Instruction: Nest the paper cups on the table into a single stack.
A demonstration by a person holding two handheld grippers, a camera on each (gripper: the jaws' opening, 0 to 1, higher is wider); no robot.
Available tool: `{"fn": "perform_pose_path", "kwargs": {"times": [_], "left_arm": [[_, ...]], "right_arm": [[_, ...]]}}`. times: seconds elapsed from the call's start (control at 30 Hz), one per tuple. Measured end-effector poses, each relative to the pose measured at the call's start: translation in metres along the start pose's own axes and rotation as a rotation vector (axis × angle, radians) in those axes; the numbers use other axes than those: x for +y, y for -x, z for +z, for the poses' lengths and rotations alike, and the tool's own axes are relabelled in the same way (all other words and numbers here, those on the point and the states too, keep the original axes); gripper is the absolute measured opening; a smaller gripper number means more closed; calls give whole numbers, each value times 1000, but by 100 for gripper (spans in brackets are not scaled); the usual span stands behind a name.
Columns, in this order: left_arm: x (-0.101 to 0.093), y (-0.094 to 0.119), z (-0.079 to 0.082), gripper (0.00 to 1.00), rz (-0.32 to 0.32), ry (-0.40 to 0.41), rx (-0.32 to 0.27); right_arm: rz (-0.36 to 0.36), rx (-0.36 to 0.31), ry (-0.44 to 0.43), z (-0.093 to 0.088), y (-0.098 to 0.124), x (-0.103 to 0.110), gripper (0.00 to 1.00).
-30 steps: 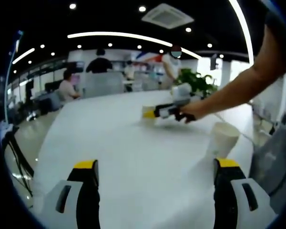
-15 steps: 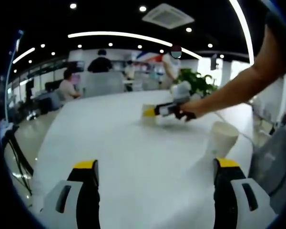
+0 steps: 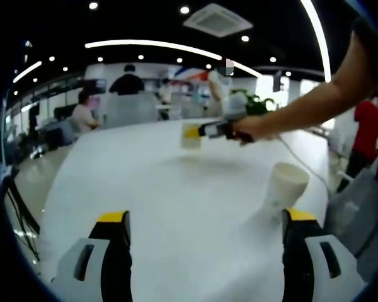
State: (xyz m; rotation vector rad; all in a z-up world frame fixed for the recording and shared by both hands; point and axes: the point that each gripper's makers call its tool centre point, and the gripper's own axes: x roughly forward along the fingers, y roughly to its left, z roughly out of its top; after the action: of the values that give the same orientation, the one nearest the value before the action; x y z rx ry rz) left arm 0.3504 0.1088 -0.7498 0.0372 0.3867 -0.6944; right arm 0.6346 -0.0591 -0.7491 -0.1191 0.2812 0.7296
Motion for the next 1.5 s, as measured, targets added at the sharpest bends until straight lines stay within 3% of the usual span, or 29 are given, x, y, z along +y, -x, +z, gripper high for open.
{"fn": "perform_pose_path", "kwargs": {"times": [0.27,0.67,0.77,1.1,1.5], "left_arm": [[-3,2,7,98,-11,-22,-11],[-5,3,3,98,-8,-27,2],[0,3,-1,98,20,-37,29],[3,2,9,98,19,-24,2],[0,4,8,98,28,-44,3]], "right_arm": [[26,16,5,31,7,4,35],[28,8,16,67,20,-9,35],[32,4,25,73,22,-9,35],[38,4,30,79,27,-6,35],[44,16,28,76,30,-4,35]]}}
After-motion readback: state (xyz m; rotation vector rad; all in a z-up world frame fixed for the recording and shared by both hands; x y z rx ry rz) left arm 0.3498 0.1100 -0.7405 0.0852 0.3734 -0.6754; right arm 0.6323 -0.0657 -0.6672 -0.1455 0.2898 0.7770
